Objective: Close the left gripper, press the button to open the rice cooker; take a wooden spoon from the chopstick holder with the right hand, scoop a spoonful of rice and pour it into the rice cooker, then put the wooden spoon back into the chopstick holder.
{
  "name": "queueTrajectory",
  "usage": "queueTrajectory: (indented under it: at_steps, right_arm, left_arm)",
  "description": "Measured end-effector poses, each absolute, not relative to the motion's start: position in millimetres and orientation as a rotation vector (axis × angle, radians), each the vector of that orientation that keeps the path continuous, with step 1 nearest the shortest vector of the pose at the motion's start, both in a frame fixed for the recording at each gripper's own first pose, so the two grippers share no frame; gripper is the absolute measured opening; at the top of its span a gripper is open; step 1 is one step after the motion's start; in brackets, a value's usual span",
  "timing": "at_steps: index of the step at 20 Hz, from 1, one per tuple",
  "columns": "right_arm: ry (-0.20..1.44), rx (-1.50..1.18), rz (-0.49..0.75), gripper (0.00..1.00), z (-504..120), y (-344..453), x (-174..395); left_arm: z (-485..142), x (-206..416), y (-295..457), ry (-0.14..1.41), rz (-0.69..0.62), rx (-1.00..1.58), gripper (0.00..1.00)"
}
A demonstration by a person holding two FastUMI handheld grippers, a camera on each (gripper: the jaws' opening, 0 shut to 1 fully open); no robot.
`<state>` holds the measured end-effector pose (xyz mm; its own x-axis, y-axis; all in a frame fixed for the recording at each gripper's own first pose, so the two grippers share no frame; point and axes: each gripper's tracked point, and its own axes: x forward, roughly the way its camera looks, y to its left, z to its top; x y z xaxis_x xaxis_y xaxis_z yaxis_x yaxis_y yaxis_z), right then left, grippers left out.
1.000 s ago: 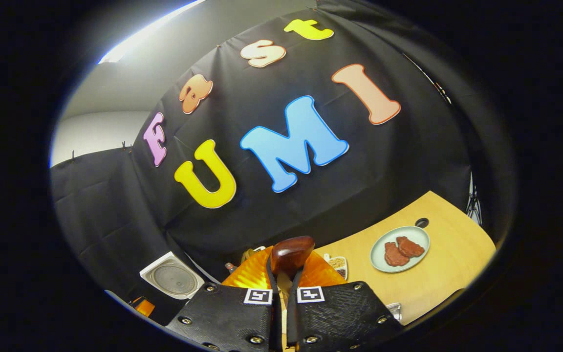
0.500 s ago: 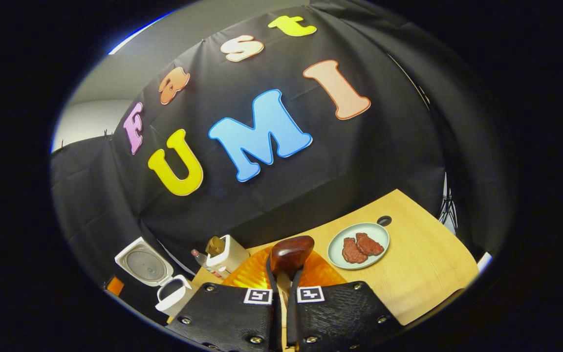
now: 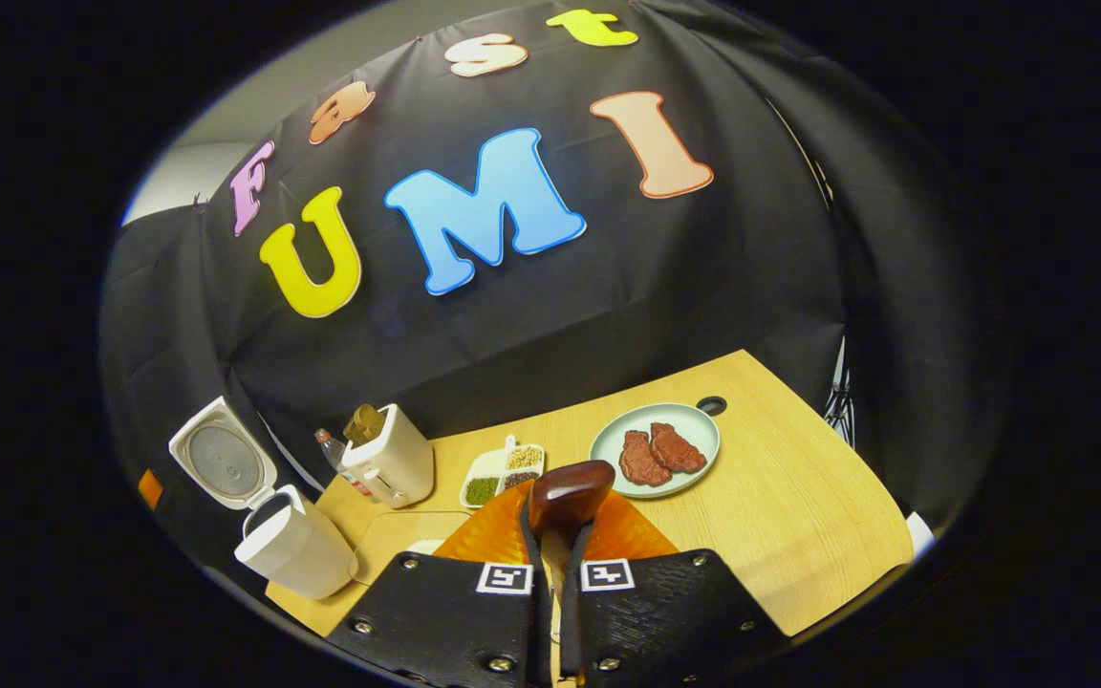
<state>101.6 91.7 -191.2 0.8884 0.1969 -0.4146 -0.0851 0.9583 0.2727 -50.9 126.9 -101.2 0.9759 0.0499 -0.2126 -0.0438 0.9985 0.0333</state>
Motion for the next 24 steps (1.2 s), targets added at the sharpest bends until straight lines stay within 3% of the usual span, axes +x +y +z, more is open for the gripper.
queueTrajectory:
  at_steps: [4,6,8,11,12,14,16,18,19,21,24]
  right_arm:
    - [0.486,0.239,0.135,0.04,-213,91,100]
    - [0.506,0.244,0.128,0.04,-224,93,104]
    - [0.521,0.238,0.116,0.04,-234,93,108]
    - [0.548,0.236,0.111,0.04,-250,98,111]
    - [0.554,0.232,0.113,0.04,-255,100,110]
    - [0.556,0.203,0.115,0.04,-264,104,111]
    - [0.561,0.178,0.107,0.04,-271,105,110]
    - [0.547,0.176,0.1,0.05,-265,104,111]
    - [0.546,0.171,0.108,0.08,-266,101,104]
    - [0.489,0.129,0.086,0.26,-254,93,104]
    - [0.37,0.022,0.02,1.0,-204,72,95]
  left_arm:
    - [-103,-54,130,0.224,0.059,0.029,0.95]
    - [-103,-55,132,0.229,0.064,0.027,1.0]
    - [-103,-57,133,0.233,0.069,0.033,0.96]
    - [-102,-60,132,0.236,0.07,0.036,1.0]
    - [-101,-60,132,0.235,0.07,0.033,0.96]
    - [-103,-61,132,0.238,0.074,0.029,1.0]
    - [-103,-60,132,0.243,0.072,0.031,0.96]
    - [-100,-60,132,0.24,0.071,0.036,1.0]
    - [-101,-60,130,0.238,0.069,0.033,1.0]
    - [-104,-62,126,0.245,0.064,0.022,0.99]
    - [-103,-61,120,0.237,0.062,0.011,1.0]
